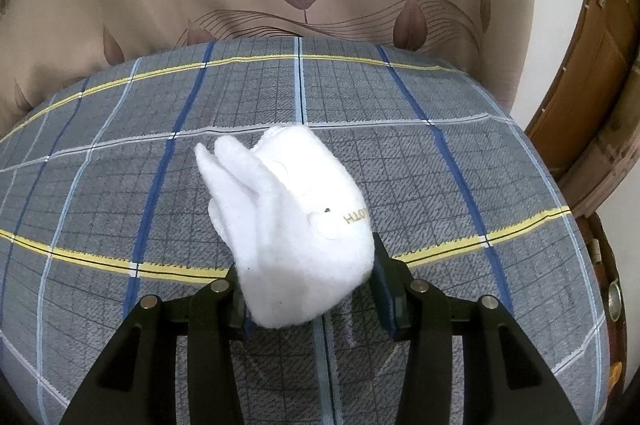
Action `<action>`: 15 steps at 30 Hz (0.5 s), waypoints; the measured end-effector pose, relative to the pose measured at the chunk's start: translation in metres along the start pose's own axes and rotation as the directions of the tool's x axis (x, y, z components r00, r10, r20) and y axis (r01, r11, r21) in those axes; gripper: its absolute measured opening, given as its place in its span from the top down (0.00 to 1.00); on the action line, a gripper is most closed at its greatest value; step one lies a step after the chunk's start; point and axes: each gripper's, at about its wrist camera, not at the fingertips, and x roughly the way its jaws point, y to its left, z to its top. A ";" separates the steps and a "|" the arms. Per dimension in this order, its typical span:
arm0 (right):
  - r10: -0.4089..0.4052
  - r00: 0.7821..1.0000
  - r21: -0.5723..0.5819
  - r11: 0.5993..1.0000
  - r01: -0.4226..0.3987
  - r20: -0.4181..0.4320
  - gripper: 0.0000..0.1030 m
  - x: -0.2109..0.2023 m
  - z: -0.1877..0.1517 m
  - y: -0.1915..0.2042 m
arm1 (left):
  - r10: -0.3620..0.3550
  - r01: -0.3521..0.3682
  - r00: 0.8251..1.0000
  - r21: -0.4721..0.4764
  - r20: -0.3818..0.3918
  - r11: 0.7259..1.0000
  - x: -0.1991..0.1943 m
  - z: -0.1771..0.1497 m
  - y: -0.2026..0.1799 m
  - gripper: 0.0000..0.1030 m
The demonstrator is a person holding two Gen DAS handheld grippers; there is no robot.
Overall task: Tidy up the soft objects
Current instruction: 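Withdraw the open left gripper from the tray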
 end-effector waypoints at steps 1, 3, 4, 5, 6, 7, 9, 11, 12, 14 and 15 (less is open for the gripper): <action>-0.001 1.000 -0.001 1.000 0.001 0.001 0.59 0.000 0.000 0.000 | -0.003 0.003 1.000 -0.017 -0.005 1.000 0.000 -0.002 0.004 0.30; -0.006 1.000 -0.005 1.000 0.006 0.001 0.59 0.000 0.000 0.000 | 0.003 -0.003 1.000 -0.039 -0.010 0.999 0.000 -0.006 0.012 0.30; -0.010 1.000 -0.009 1.000 0.010 0.002 0.59 -0.001 -0.001 0.000 | 0.002 -0.003 1.000 -0.055 -0.013 0.998 0.000 -0.009 0.018 0.30; -0.012 1.000 -0.012 1.000 0.012 0.003 0.60 -0.001 0.000 0.001 | 0.002 -0.003 1.000 -0.066 -0.015 0.998 -0.001 -0.011 0.022 0.30; -0.012 1.000 -0.014 1.000 0.012 0.004 0.61 -0.001 -0.001 0.001 | 0.002 -0.004 1.000 -0.083 -0.017 0.997 -0.001 -0.013 0.027 0.30; -0.010 1.000 -0.015 1.000 0.011 0.003 0.61 -0.001 -0.001 0.001 | 0.002 -0.004 1.000 -0.102 -0.025 0.995 -0.001 -0.015 0.033 0.30; -0.007 1.000 -0.016 1.000 0.007 0.004 0.64 -0.001 -0.001 0.001 | 0.010 -0.013 0.999 -0.121 -0.030 0.993 -0.002 -0.017 0.039 0.30; -0.003 1.000 -0.016 1.000 0.004 0.005 0.66 -0.001 -0.001 0.000 | 0.014 -0.018 0.999 -0.137 -0.033 0.990 -0.002 -0.020 0.045 0.30; -0.002 1.000 -0.019 1.000 0.002 0.006 0.69 -0.001 -0.001 0.001 | 0.017 -0.021 0.999 -0.143 -0.033 0.989 -0.002 -0.021 0.047 0.30; -0.003 1.000 -0.026 1.000 0.003 0.007 0.71 -0.001 0.000 0.003 | 0.021 -0.025 0.999 -0.150 -0.035 0.988 -0.002 -0.024 0.049 0.30; -0.003 1.000 -0.031 1.000 0.003 0.007 0.72 -0.002 0.000 0.004 | 0.024 -0.029 0.999 -0.151 -0.035 0.988 -0.002 -0.025 0.049 0.30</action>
